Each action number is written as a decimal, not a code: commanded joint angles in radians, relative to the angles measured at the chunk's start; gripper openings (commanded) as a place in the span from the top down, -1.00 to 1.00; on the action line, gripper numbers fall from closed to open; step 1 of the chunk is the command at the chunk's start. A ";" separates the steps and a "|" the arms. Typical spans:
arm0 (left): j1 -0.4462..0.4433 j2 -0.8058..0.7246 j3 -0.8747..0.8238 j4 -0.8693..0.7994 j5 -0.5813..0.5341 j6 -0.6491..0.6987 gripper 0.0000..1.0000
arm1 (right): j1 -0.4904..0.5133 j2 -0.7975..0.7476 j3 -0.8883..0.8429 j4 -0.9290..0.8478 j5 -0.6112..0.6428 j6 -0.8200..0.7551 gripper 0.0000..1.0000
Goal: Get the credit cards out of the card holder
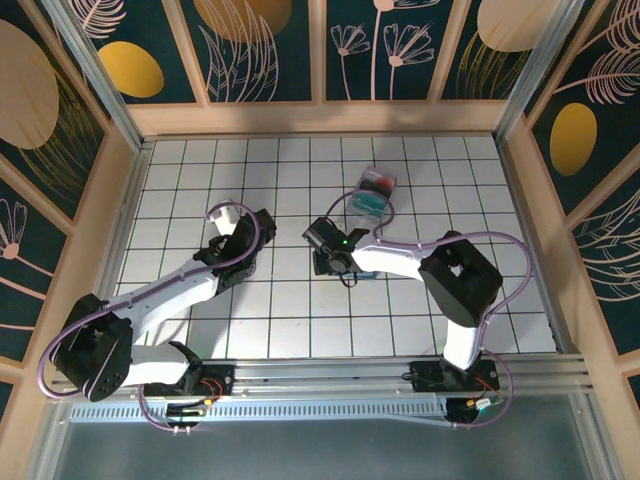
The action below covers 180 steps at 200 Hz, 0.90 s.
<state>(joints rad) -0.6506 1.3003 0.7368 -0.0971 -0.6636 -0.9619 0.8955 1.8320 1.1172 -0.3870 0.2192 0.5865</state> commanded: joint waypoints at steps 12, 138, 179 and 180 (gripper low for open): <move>0.003 0.002 -0.008 -0.016 -0.010 0.013 -0.98 | -0.013 0.028 -0.011 0.026 0.018 0.015 -0.11; 0.000 -0.097 -0.073 0.167 0.108 0.172 -0.98 | -0.029 -0.103 -0.068 0.029 0.071 -0.059 0.50; 0.000 -0.111 -0.072 0.180 0.093 0.192 -0.98 | -0.080 -0.112 -0.079 -0.011 0.095 -0.077 0.38; 0.000 -0.111 -0.071 0.179 0.093 0.192 -0.98 | -0.082 -0.112 -0.079 -0.011 0.095 -0.078 0.37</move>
<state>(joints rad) -0.6506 1.1950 0.6624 0.0380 -0.5732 -0.8120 0.8474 1.7481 1.0637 -0.3489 0.2584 0.5297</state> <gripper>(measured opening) 0.988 0.292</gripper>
